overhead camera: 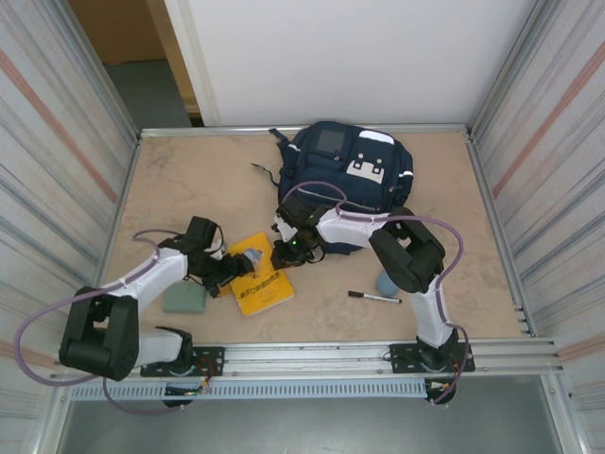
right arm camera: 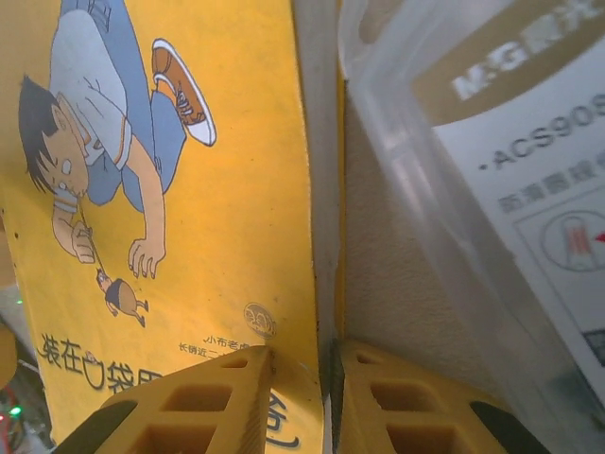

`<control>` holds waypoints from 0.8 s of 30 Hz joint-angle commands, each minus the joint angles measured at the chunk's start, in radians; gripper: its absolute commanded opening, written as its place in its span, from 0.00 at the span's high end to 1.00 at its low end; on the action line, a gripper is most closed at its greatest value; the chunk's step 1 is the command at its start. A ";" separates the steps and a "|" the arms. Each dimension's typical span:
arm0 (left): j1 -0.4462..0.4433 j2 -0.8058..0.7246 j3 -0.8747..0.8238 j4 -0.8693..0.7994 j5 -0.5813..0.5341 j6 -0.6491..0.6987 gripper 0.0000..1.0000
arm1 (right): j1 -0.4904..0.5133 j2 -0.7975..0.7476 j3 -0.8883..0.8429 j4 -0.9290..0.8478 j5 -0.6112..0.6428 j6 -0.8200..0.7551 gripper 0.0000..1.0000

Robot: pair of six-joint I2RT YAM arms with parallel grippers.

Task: Pack the student bag

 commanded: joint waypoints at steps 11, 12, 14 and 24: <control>-0.024 -0.136 -0.001 0.157 0.020 -0.118 0.27 | 0.023 0.021 -0.110 0.206 -0.166 0.057 0.79; -0.021 -0.119 0.001 0.122 -0.003 -0.124 0.27 | 0.024 0.024 -0.110 0.213 -0.170 0.058 0.79; -0.016 -0.092 -0.002 0.085 -0.039 -0.133 0.32 | 0.023 0.024 -0.103 0.204 -0.169 0.058 0.79; 0.007 -0.161 0.081 -0.038 -0.059 -0.194 0.97 | 0.020 -0.205 -0.250 0.389 -0.041 0.080 0.65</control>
